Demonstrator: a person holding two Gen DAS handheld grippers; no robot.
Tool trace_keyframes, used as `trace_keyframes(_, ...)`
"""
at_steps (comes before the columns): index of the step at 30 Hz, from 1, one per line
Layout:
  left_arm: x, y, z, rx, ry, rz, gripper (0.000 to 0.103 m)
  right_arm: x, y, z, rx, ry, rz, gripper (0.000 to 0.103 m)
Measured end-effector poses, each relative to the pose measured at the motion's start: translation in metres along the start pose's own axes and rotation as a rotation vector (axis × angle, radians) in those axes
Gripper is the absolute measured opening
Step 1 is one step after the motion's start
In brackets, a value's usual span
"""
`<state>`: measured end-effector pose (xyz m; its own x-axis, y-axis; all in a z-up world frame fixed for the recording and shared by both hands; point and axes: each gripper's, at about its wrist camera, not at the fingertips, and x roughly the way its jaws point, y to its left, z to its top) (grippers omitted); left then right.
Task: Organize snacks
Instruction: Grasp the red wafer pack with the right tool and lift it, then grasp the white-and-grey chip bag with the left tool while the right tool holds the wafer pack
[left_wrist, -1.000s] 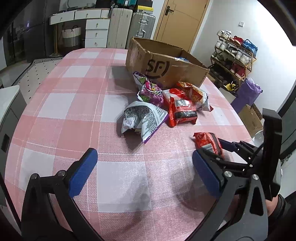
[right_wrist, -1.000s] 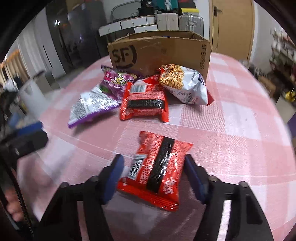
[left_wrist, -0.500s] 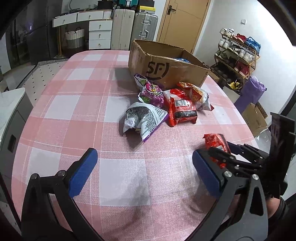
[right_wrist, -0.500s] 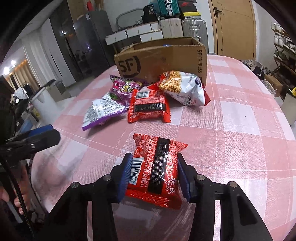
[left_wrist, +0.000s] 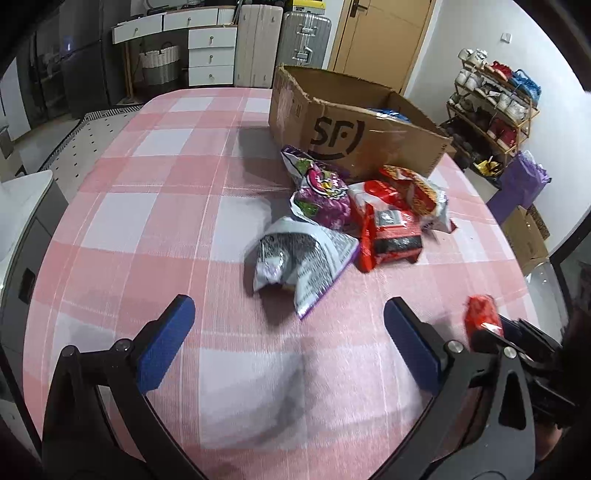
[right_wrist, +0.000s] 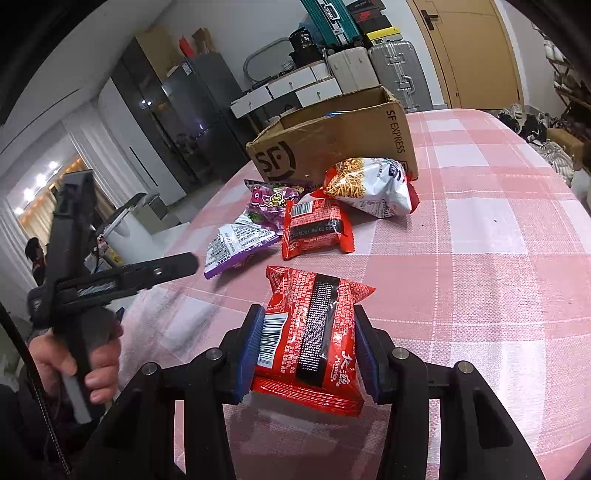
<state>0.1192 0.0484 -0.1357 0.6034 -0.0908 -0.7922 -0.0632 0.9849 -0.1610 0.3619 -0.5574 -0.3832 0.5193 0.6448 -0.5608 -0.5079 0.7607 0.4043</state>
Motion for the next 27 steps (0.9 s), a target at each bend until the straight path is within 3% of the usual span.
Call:
trace_keyframes(11,0.046,-0.01,0.026,0.013,0.052,0.012,0.102,0.002,-0.014,0.003,0.018,0.006,0.016,0.047)
trace_keyframes(18,0.067,-0.001,0.035,-0.012,0.075,-0.027,0.101,0.0,-0.016,0.011,0.019,-0.008,0.03,0.047)
trace_keyframes(21,0.072,0.004,0.037,-0.025,0.085,-0.069,0.094,0.003,-0.015,0.013,0.015,-0.005,0.027,0.047)
trace_keyframes(23,0.076,0.009,0.039,-0.036,0.093,-0.11,0.08,0.004,-0.015,0.014,0.014,-0.001,0.023,0.047)
trace_keyframes(27,0.08,0.015,0.04,-0.045,0.094,-0.187,0.062,0.007,-0.014,0.014,0.013,0.005,0.015,0.047)
